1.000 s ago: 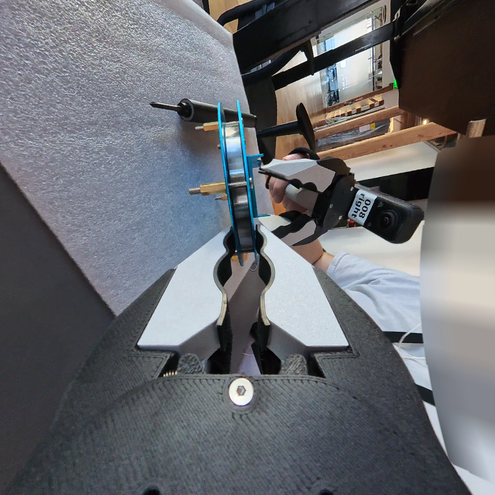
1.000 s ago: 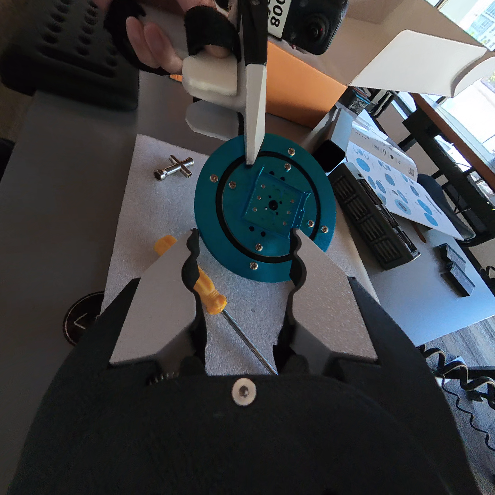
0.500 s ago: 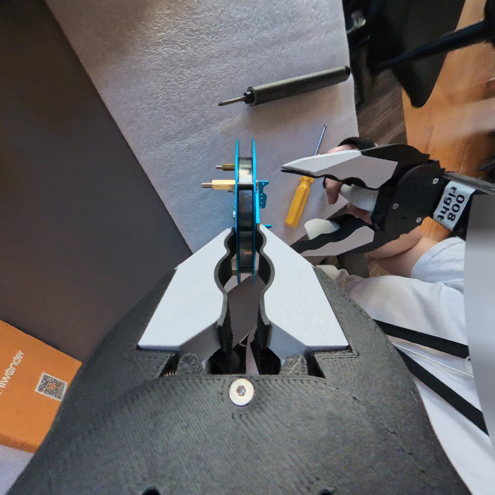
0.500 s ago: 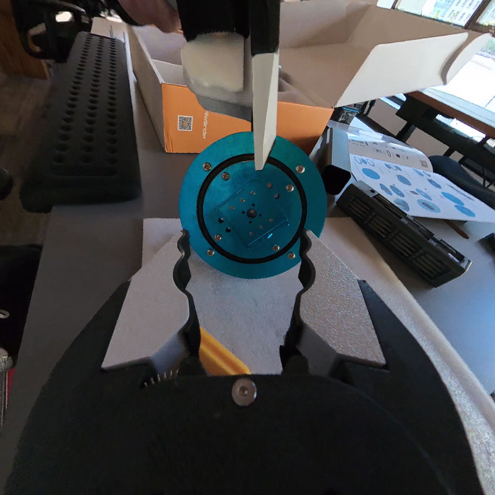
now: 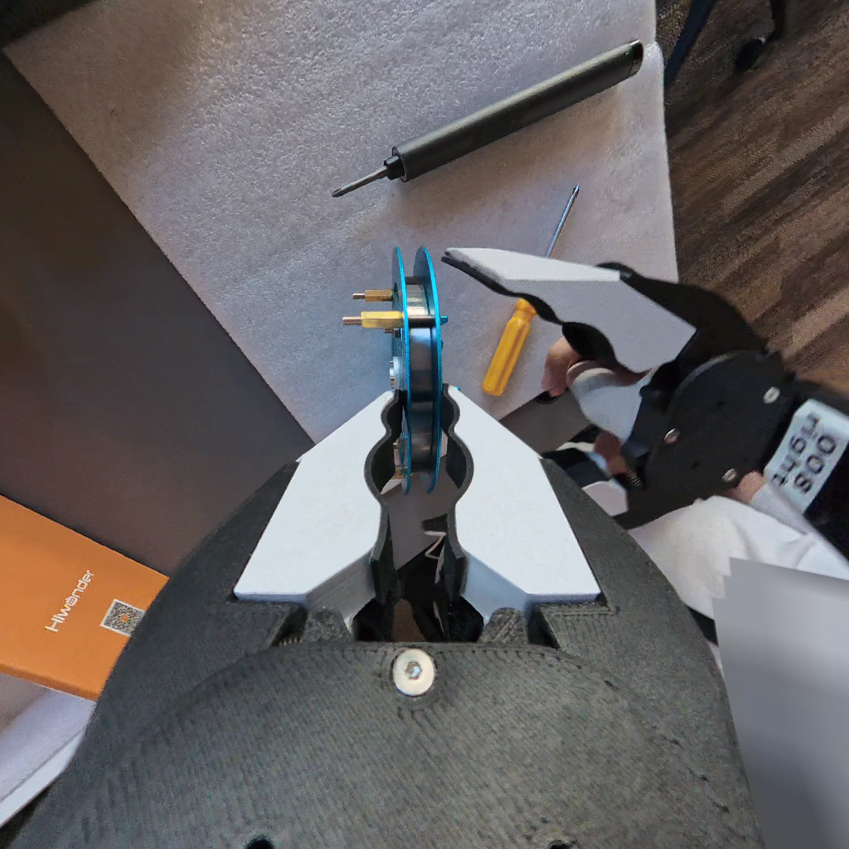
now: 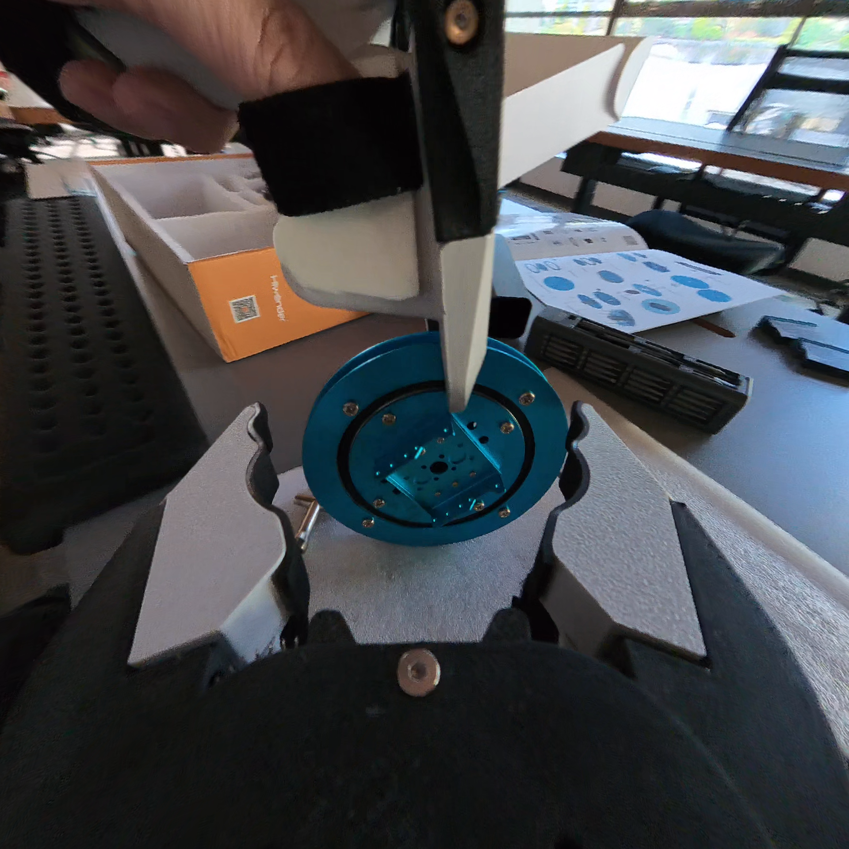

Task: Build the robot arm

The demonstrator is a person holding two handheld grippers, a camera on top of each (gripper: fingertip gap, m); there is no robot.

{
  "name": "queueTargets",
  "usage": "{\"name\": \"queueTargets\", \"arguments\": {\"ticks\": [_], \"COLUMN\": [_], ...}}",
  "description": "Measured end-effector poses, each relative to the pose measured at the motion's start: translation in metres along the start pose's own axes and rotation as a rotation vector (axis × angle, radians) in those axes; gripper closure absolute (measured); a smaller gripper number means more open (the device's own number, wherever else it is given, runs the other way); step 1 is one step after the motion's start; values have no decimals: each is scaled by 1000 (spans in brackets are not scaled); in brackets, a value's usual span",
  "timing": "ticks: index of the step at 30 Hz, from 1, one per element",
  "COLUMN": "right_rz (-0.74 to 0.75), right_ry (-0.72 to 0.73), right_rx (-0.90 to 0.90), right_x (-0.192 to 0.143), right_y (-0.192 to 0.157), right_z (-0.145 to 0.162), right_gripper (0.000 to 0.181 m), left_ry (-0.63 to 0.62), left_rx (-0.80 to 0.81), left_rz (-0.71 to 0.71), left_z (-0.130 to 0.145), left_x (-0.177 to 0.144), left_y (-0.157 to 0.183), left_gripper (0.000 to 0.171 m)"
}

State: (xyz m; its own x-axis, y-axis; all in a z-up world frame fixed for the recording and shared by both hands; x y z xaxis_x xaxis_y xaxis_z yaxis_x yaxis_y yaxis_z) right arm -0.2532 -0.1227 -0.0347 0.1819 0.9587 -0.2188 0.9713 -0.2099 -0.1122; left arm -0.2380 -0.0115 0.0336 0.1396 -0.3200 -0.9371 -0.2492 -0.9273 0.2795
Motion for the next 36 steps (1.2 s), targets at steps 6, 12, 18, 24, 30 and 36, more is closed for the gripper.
{"name": "queueTargets", "arguments": {"ticks": [6,12,18,24,30,36], "right_rz": [41,-92,-234,-350,-416,-473], "right_ry": [-43,-80,-113,-169,-202,-228], "right_rx": [17,17,-18,-27,-28,-15], "right_x": [-6,-15,-12,-2,2,8], "right_y": [5,21,33,43,50,56], "right_z": [-4,-5,-8,-14,-17,-20], "right_gripper": [76,76,75,75,75,75], "left_ry": [39,203,643,637,729,764], "left_rx": [-26,66,477,795,966,1181], "left_rz": [61,333,290,85,-88,-219], "left_z": [0,14,59,82,80,85], "left_x": [4,-5,-25,3,7,9], "left_y": [10,3,-14,-4,-7,-3], "left_gripper": [150,146,143,136,148,162]}}
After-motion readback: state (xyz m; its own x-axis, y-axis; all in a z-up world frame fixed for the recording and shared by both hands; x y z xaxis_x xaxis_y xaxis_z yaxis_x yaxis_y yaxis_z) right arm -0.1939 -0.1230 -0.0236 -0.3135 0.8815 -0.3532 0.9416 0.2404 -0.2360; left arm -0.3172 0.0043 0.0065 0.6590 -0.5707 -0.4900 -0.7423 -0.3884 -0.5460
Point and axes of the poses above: each gripper's, where its closed fingertips meet, x out along the fingers, z out of its underside, y = z × x across the jaws, the point moved 10 cm from there along -x, back along the fingers, and after that the axes turned 10 degrees about x, right-handed, at the moved point
